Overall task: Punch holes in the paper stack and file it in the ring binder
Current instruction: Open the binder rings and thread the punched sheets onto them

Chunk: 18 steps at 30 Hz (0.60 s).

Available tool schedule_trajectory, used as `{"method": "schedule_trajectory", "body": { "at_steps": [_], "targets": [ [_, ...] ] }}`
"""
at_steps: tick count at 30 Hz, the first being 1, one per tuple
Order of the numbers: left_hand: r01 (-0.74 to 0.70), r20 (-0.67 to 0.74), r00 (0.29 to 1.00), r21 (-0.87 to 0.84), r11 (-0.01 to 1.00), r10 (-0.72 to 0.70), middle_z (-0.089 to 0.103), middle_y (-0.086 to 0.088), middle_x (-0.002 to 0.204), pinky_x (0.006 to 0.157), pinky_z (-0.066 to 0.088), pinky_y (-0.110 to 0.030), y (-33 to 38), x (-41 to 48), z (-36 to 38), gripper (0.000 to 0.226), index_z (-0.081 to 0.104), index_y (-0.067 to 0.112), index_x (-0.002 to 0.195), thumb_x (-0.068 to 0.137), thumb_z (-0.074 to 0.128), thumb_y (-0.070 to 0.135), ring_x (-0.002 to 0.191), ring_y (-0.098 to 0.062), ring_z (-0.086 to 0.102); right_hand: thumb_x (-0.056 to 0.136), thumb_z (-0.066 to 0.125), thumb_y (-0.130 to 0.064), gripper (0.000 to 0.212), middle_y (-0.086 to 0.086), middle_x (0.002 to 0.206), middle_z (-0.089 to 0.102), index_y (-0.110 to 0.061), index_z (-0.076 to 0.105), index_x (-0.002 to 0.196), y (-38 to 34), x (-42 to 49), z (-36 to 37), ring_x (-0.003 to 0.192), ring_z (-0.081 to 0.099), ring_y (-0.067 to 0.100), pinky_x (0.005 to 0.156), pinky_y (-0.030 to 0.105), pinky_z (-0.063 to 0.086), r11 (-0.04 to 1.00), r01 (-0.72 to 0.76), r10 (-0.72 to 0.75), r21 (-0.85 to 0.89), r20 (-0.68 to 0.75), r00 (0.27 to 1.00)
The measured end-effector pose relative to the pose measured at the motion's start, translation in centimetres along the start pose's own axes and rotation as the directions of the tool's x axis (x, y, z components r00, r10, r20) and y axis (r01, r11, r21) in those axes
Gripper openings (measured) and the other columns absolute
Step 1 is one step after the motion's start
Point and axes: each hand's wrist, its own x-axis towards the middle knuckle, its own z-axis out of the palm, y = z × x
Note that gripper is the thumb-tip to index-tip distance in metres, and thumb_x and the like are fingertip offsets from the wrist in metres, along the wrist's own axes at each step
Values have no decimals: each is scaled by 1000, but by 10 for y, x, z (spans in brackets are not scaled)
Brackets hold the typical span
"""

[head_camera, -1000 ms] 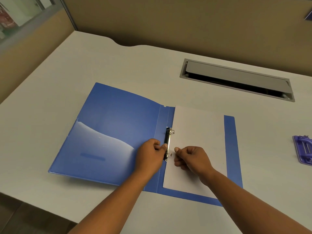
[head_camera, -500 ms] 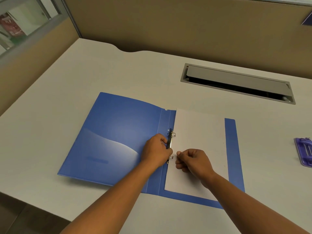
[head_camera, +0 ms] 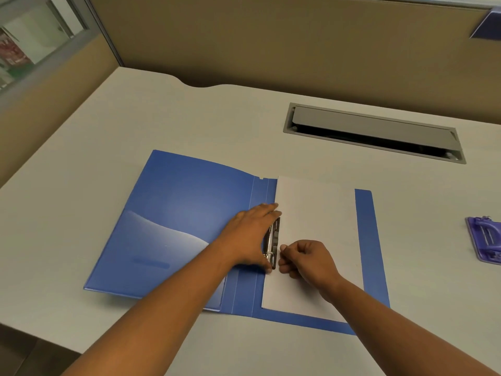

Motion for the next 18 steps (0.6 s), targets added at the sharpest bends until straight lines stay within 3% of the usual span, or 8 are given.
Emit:
{"method": "schedule_trajectory", "body": {
  "at_steps": [3, 7, 10, 18],
  "targets": [
    [-21, 49, 999, 72, 997, 17, 17, 1, 161, 118, 21, -39, 2, 7, -3, 129, 13, 20, 152, 52, 87, 55, 147, -19, 20, 94, 60, -29, 32, 7, 74, 77, -2, 73, 84, 0, 0, -1, 68, 75, 22, 64, 27, 60, 1000, -5, 5, 9, 1, 1000],
    [-53, 74, 996, 92, 994, 47, 21, -1, 158, 112, 35, -40, 6, 11, -7, 123, 15, 17, 151, 56, 83, 53, 138, -23, 35, 94, 60, -30, 31, 6, 74, 77, -5, 73, 83, 1, 1, -1, 69, 75, 22, 68, 30, 61, 1000, -5, 5, -12, -6, 1000],
    [-52, 73, 996, 67, 996, 47, 22, -2, 147, 95, 50, -37, 6, 11, -6, 123, 16, 17, 150, 53, 83, 52, 124, -23, 45, 94, 61, -30, 30, 6, 75, 77, -5, 73, 83, 1, 1, 0, 69, 75, 22, 68, 30, 61, 1000, -12, 12, -8, -3, 1000],
    [-43, -4, 999, 65, 997, 44, 36, 1, 126, 72, 58, -38, 4, 12, -7, 102, 38, 14, 133, 51, 80, 57, 85, -19, 57, 94, 61, -31, 30, 6, 75, 77, -6, 73, 83, 1, 1, -1, 69, 75, 21, 67, 27, 60, 1000, -15, 15, 0, -5, 1000]
  ]
}}
